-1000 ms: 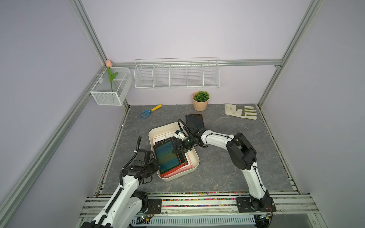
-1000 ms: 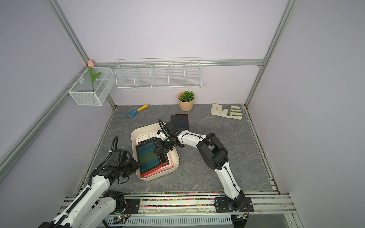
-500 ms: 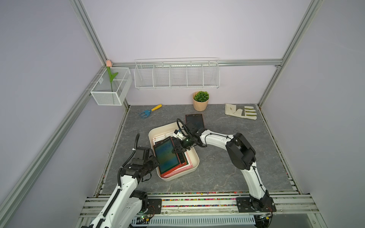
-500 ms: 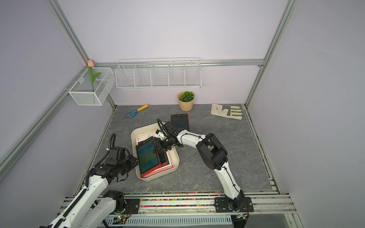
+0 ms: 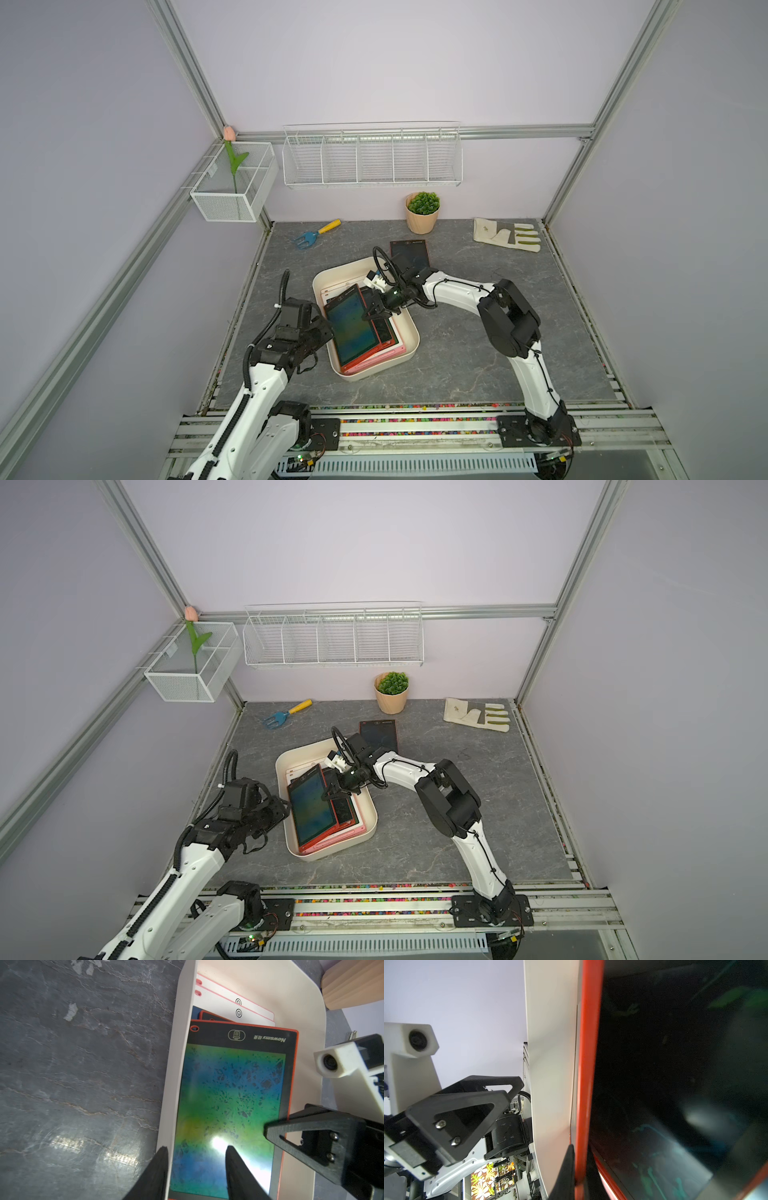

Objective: Take out the writing tablet from the storage box
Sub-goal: Pick up the writing tablet from the storage box.

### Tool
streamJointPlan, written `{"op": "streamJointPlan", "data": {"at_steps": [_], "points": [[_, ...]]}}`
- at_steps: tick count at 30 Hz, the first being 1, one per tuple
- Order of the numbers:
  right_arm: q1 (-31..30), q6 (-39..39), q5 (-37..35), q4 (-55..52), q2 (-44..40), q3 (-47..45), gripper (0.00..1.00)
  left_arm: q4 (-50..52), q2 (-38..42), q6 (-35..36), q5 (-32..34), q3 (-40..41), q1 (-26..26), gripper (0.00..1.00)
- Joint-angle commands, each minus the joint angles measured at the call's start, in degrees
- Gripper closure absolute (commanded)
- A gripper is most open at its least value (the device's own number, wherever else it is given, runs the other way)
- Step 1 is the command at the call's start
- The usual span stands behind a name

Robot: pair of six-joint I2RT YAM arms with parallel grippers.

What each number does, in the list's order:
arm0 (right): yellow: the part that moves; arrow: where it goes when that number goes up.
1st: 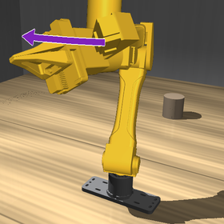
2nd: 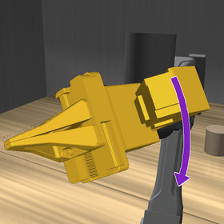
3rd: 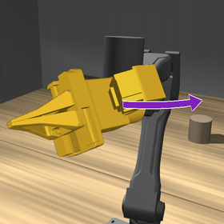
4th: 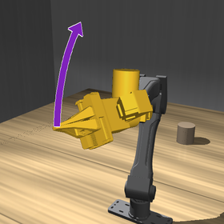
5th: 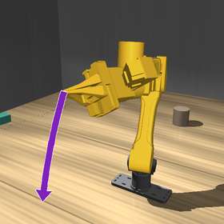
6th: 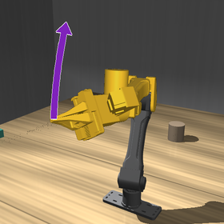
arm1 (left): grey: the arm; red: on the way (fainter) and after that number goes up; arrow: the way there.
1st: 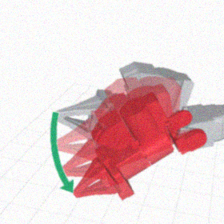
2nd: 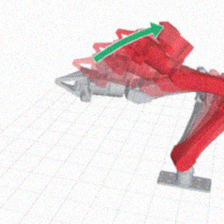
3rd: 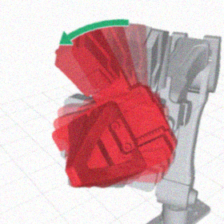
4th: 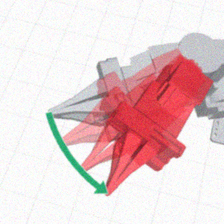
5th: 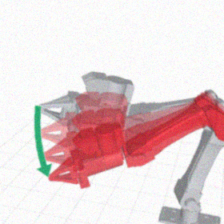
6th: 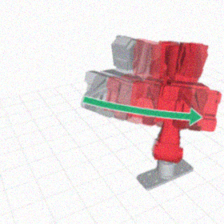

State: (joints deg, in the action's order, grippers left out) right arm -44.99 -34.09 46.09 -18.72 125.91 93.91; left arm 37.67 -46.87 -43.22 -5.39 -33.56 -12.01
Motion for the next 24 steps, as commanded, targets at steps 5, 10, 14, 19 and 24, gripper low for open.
{"op": "streamJointPlan", "data": {"at_steps": [5, 10, 14, 19, 24], "points": [[2.47, 2.07, -2.96, -1.83, -7.10, -1.44, 0.93, 1.96, -0.90, 2.53, 0.41, -5.37, 0.32, 0.54], [3.48, 1.23, -2.32, -0.61, -10.41, -2.77, 0.93, 0.39, -0.63, 2.81, -0.85, -7.38, 0.32, 0.53], [4.18, 1.39, -2.93, -0.70, -13.62, -3.96, 0.93, -0.88, -1.02, 3.50, -1.37, -8.50, 0.32, 0.52], [5.40, 0.83, -2.79, -0.19, -15.88, -4.95, 0.93, -3.20, -2.71, 3.43, -3.48, -8.80, 0.32, 0.52], [6.71, -0.85, -1.78, 2.01, -17.78, -6.77, 0.93, -5.85, -4.78, 3.83, -6.89, -8.56, 0.32, 0.53]]}}
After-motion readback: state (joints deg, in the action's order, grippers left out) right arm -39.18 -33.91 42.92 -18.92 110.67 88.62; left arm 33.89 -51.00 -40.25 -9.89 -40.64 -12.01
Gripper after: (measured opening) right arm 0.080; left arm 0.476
